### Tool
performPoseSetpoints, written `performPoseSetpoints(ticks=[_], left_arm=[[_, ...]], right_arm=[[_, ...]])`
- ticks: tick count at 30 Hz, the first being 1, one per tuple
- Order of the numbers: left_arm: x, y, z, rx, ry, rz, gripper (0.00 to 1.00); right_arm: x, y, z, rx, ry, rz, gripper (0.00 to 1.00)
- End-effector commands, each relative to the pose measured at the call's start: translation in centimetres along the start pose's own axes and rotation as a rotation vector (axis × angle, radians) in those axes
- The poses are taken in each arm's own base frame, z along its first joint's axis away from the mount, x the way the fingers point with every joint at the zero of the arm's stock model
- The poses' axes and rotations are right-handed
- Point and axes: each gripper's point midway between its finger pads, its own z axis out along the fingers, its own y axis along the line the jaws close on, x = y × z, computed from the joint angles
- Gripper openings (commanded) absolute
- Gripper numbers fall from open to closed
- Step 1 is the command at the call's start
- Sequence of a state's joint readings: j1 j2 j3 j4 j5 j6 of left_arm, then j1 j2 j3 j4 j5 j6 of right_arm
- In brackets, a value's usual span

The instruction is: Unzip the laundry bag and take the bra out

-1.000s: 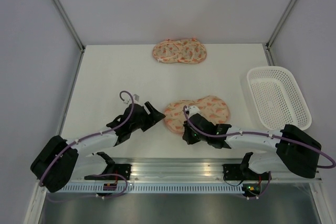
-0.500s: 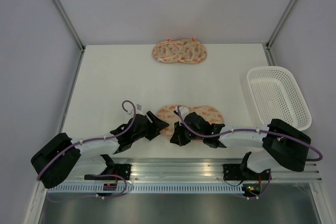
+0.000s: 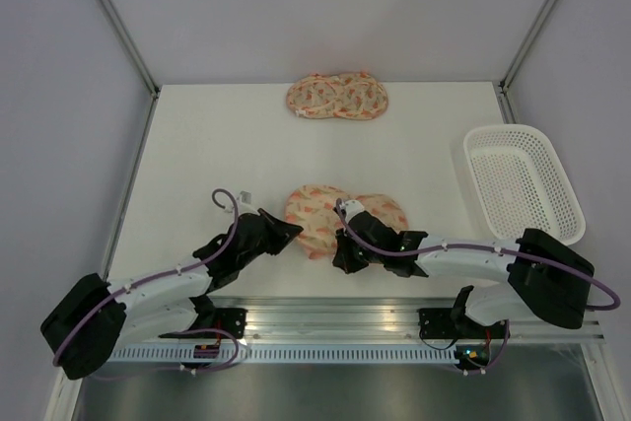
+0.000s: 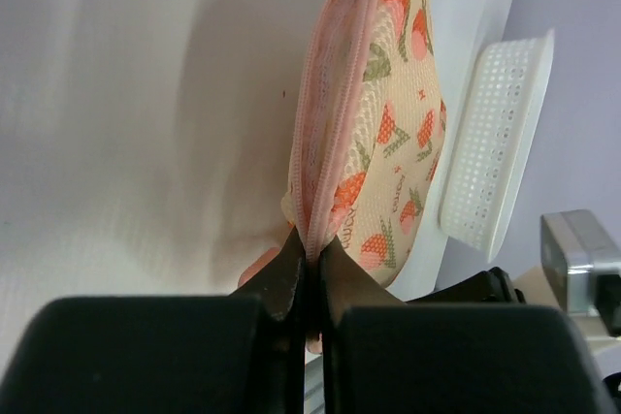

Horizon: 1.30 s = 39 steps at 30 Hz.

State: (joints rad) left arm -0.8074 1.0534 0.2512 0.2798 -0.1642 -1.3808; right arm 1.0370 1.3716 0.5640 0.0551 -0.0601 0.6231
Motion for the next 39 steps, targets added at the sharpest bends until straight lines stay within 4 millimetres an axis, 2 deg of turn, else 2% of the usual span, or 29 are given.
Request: performPoseSetpoints(ticks=[1,5,7,11,12,14,15,16,17,18,19,20,21,22,24,26,28,29,30,33,34,35,36,38,39], left_arm=[[-3.8,0.6,-0.9,-0.028,-0.135,0.045,0.02],[-6.1,1.2,-1.9,-0.056,-0.170,0.119,0.02],[-7.4,1.5,-2.1,-0.083,-0.195,0.165,0.02],[-9.2,1.8,-1.4,-0.107,-0.228,0.222,0.02],[-9.4,1.6,-1.1,-0.103,-0.230,0.227,0.02],[-10.1,-0.1,-0.1,-0.059,-0.221,0.255,0.02],[-10.0,0.2,1.2,-0.082,-0.196,0.257,0.02],[-10.2,-1.9,2.1,-0.038,-0.172,0.270,0.02],[-10.1,-2.8,2.9,-0.014,-0.153,0.308,0.02],[-9.7,-2.2,4.7,-0.034,-0.114,0.310,0.06],[-9.8,-4.4,5.5,0.013,-0.093,0.315,0.13],[-9.7,-5.0,6.2,0.027,-0.080,0.319,0.22],[-9.7,-5.0,6.9,0.019,-0.067,0.311,0.36],[-9.7,-5.0,7.4,-0.007,-0.055,0.293,0.62],[-9.7,-5.0,7.2,-0.026,-0.059,0.265,0.72],[-9.8,-4.2,5.9,-0.054,-0.083,0.232,0.76],[-9.8,-2.2,4.6,-0.116,-0.108,0.209,0.78],[-9.7,-2.5,3.5,-0.101,-0.113,0.188,0.78],[-8.4,-1.3,2.8,-0.102,-0.077,0.174,0.78],[-6.2,-2.1,1.1,-0.031,-0.020,0.118,0.78],[-4.3,-1.2,0.7,-0.031,0.034,0.115,0.79],[-3.6,-1.7,0.2,-0.010,0.049,0.081,0.79],[-1.9,-1.0,-0.1,-0.012,0.084,0.085,0.79],[-0.7,-0.9,-0.5,-0.006,0.108,0.040,0.79],[-0.1,-1.7,-0.6,0.031,0.111,0.037,0.79]], right_arm=[[1.4,-4.9,-2.1,0.266,0.041,0.000,0.00],[1.3,-8.3,-4.3,0.454,0.005,0.017,0.00],[0.6,-9.8,-5.5,0.540,-0.034,0.025,0.00],[-0.3,-11.1,-6.8,0.610,-0.081,0.040,0.00],[-0.4,-11.4,-7.0,0.625,-0.087,0.037,0.00],[-0.5,-11.3,-7.1,0.620,-0.087,0.039,0.00],[-0.4,-11.1,-6.9,0.609,-0.081,0.032,0.00],[-0.3,-10.9,-6.7,0.590,-0.080,0.036,0.00],[-0.4,-10.6,-6.7,0.575,-0.080,0.036,0.00],[-0.4,-10.4,-6.5,0.558,-0.081,0.037,0.00],[-0.3,-10.0,-6.2,0.529,-0.081,0.042,0.00],[-0.4,-9.7,-6.1,0.515,-0.085,0.046,0.00],[-0.4,-9.5,-6.0,0.501,-0.087,0.049,0.00],[-0.5,-9.2,-5.8,0.482,-0.089,0.053,0.00],[-0.4,-8.7,-5.4,0.453,-0.081,0.057,0.00],[-0.5,-8.0,-5.1,0.418,-0.077,0.054,0.00],[-1.2,-6.9,-4.6,0.361,-0.093,0.042,0.00],[-1.3,-6.3,-4.4,0.323,-0.088,0.022,0.00],[-1.7,-4.5,-3.8,0.226,-0.092,0.013,0.00],[-2.2,-1.0,-3.1,0.035,-0.087,-0.035,0.00],[-2.6,1.5,-3.1,-0.086,-0.085,-0.049,0.00],[-2.9,2.3,-3.0,-0.127,-0.089,-0.057,0.01],[-3.5,3.8,-3.1,-0.190,-0.098,-0.073,0.00],[-3.6,4.5,-2.6,-0.221,-0.084,-0.085,0.00],[-4.1,4.9,-2.4,-0.234,-0.087,-0.091,0.00]])
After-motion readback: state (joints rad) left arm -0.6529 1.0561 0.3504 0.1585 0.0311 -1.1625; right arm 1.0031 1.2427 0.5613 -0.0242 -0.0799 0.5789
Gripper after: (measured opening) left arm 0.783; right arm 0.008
